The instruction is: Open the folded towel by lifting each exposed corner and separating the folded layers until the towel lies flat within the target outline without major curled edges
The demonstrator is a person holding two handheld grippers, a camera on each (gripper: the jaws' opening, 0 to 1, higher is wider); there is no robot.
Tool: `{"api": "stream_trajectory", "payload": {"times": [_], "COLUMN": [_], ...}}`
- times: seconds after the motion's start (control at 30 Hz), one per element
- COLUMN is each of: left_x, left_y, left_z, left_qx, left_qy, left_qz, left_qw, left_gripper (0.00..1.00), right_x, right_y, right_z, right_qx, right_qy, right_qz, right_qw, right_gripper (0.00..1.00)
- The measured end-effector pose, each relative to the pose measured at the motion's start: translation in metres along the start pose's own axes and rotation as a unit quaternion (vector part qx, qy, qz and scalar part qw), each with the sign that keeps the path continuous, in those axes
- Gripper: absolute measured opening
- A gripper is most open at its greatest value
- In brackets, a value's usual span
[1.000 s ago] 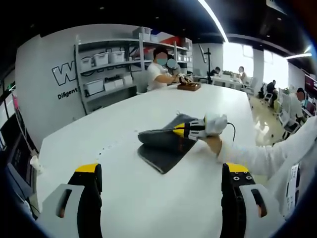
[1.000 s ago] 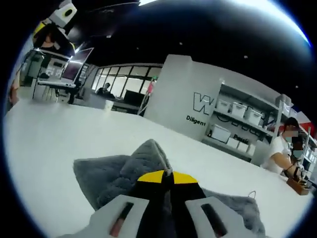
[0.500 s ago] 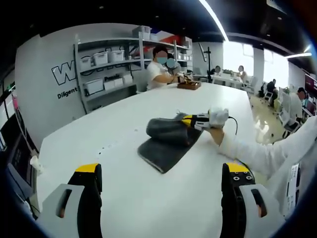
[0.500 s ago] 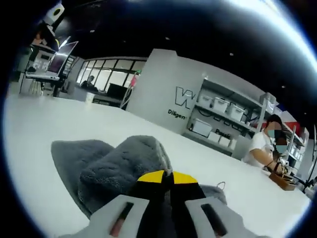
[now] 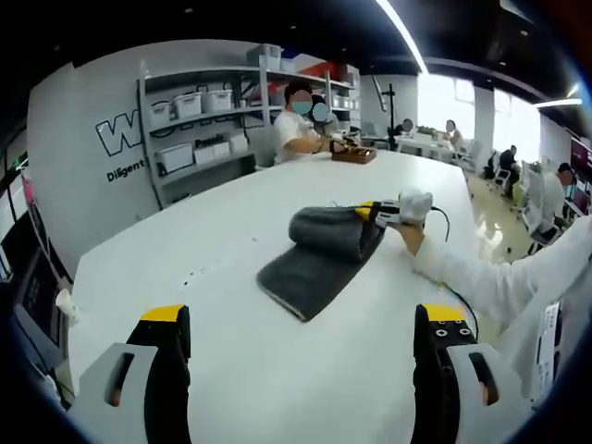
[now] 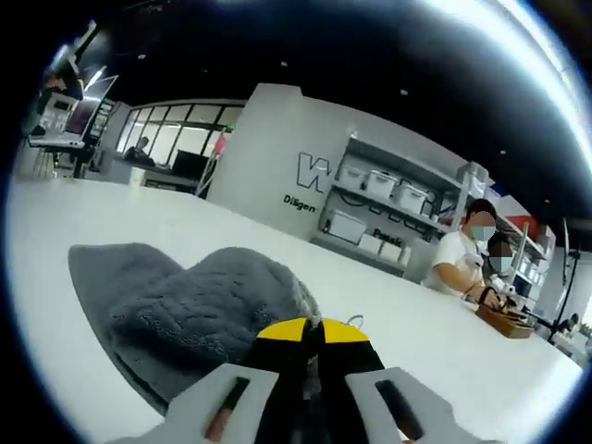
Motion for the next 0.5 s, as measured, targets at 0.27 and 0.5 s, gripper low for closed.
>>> {"api": "stream_trajectory", "payload": {"times": [0.27,0.5], "left_x": [0.000,0.001], "left_y": [0.003,0.004], "left_z": [0.001,0.003], "left_qx": [0.001,0.001], "left_qy": [-0.001,-0.002], "left_qz": [0.005,0.007], "left_qw": [1.0000,1.0000], "left_gripper": [1.00,1.00], "right_x": [-0.012,-0.018], "right_y": [-0.007,-0.014], "right_z": [-0.028,-0.048], "right_qx": [-0.027,-0.046], "right_qy": [0.009,0.012], "right_qz": [0.010,0.013], "right_qw": [0.9996,0.9988], "right_gripper": [0.00,0.00]}}
Point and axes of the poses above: the point that each gripper's makers call its tool centre point, and the gripper's own axes: y roughly forward along the fingers, z roughly to its left, x roughly out of its top, the point moved 7 cm from there along -y, roughly backward along the fingers, and after that the axes turned 1 degree about y, right-handed, at the moved point
